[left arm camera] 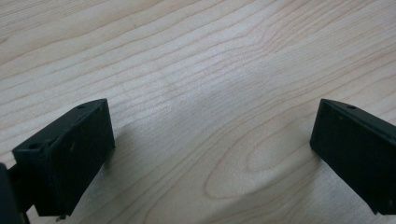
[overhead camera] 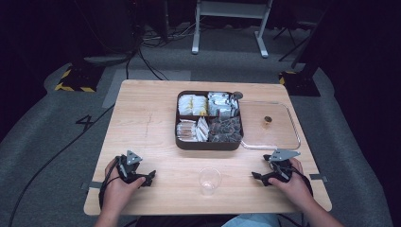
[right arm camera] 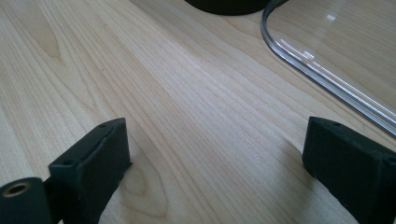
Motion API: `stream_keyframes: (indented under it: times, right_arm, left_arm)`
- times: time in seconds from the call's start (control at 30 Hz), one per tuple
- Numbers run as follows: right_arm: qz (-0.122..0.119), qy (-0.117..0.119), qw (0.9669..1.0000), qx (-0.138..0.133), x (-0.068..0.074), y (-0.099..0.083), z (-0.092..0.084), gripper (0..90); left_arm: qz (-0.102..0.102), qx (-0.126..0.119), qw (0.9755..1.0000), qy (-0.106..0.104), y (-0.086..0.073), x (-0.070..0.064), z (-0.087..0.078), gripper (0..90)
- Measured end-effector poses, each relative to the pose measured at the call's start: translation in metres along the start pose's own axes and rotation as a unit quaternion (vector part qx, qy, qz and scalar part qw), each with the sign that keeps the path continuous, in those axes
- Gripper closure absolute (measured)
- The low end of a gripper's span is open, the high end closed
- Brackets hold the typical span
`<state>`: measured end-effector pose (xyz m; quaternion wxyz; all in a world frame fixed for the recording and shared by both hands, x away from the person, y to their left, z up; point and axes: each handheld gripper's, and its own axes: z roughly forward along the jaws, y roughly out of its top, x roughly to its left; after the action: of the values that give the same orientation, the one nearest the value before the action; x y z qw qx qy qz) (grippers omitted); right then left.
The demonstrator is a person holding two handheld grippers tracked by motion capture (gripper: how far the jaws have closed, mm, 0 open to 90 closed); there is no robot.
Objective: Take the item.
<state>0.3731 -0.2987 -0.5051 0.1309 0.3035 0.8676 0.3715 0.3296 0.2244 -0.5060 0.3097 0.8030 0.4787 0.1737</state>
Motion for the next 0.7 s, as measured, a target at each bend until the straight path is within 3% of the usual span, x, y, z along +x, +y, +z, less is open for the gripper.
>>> stream_keyframes:
  times: [0.17,0.27,0.3,0.33,0.37,0.4,0.43,0.53,0.7]
  right_arm:
    - [0.000,0.000,1.0000,0.000,0.000,0.000,0.000,7.5]
    - [-0.001,-0.001,1.0000,0.000,0.000,0.000,0.000,7.8]
    - [-0.002,-0.003,1.0000,-0.002,0.001,0.000,-0.001,9.1]
    - [-0.003,-0.004,1.0000,-0.003,0.001,-0.001,-0.001,9.5]
    - [-0.003,-0.004,1.0000,-0.003,0.001,-0.001,-0.001,9.5]
    - [-0.002,-0.003,1.0000,-0.004,0.001,-0.001,-0.001,10.0]
    - [-0.003,-0.003,1.0000,-0.005,0.002,-0.001,-0.001,10.6]
    - [-0.005,0.003,1.0000,-0.004,0.001,-0.001,-0.002,11.6]
    - [-0.005,0.004,1.0000,-0.006,0.003,-0.002,-0.003,13.1]
  left_arm:
    - [0.003,0.000,1.0000,0.000,0.002,-0.007,0.001,0.8]
    - [-0.009,-0.002,0.9999,0.005,0.003,-0.012,0.000,4.2]
    - [-0.007,0.000,1.0000,0.004,0.006,-0.014,-0.002,17.3]
    - [-0.004,0.010,0.9999,0.003,0.009,-0.016,-0.004,23.2]
    - [-0.004,0.010,0.9999,0.003,0.009,-0.016,-0.004,27.4]
    - [0.010,0.025,0.9996,-0.002,0.012,-0.019,-0.007,27.4]
    - [0.020,0.022,0.9996,-0.004,0.015,-0.022,-0.009,31.8]
    - [0.014,-0.016,0.9997,-0.012,0.027,-0.033,-0.018,33.1]
    - [0.017,-0.024,0.9995,-0.009,0.044,-0.048,-0.029,32.4]
